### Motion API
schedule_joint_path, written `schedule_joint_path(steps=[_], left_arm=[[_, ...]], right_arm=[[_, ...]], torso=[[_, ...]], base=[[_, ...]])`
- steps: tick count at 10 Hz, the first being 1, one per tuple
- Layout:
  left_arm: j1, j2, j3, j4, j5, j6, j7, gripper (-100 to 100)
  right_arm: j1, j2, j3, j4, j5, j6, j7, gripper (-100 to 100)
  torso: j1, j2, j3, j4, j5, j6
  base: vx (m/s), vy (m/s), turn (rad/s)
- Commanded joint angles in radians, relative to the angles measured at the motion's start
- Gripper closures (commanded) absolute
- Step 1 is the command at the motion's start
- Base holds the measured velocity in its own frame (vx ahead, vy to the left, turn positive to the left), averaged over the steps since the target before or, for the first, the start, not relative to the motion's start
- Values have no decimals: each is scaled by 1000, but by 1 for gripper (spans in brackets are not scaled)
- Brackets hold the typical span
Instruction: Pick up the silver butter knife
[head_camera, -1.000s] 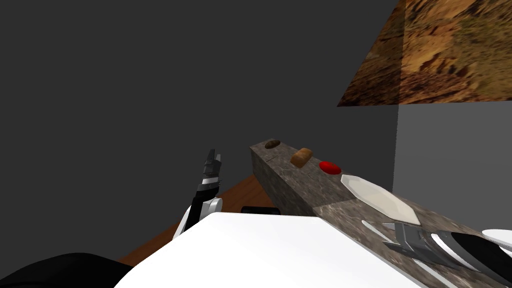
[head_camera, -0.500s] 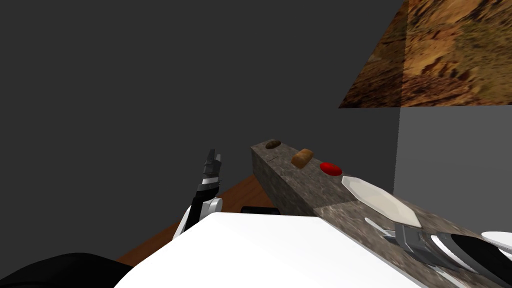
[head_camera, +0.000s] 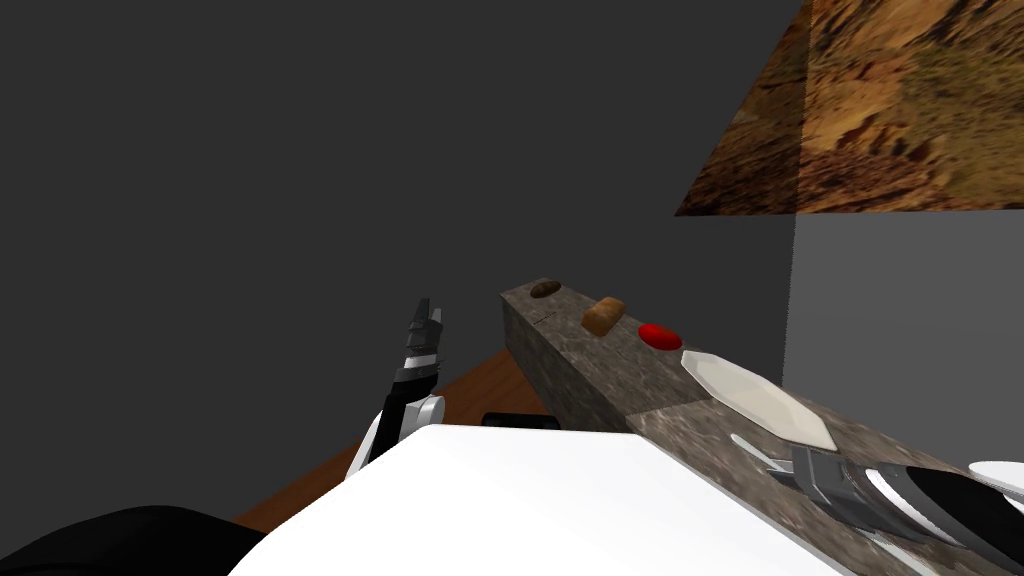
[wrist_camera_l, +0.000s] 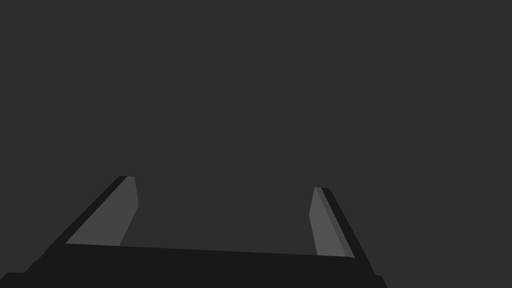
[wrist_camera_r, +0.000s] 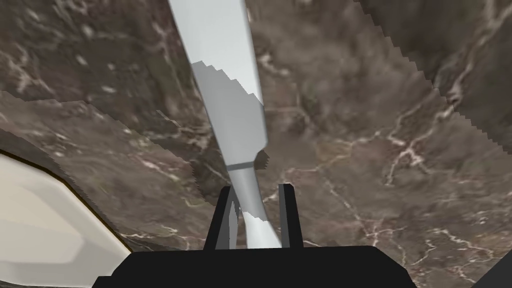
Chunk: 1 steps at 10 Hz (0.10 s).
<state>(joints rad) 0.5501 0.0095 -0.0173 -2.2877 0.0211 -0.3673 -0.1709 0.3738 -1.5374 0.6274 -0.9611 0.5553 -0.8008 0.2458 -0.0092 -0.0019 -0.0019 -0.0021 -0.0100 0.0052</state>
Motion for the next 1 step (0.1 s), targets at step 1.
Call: schedule_joint_path(steps=[1], left_arm=[[0,0,0,0,0,0,0,0]], right_arm=[[0,0,0,0,0,0,0,0]], torso=[[0,0,0,0,0,0]], base=[[0,0,0]])
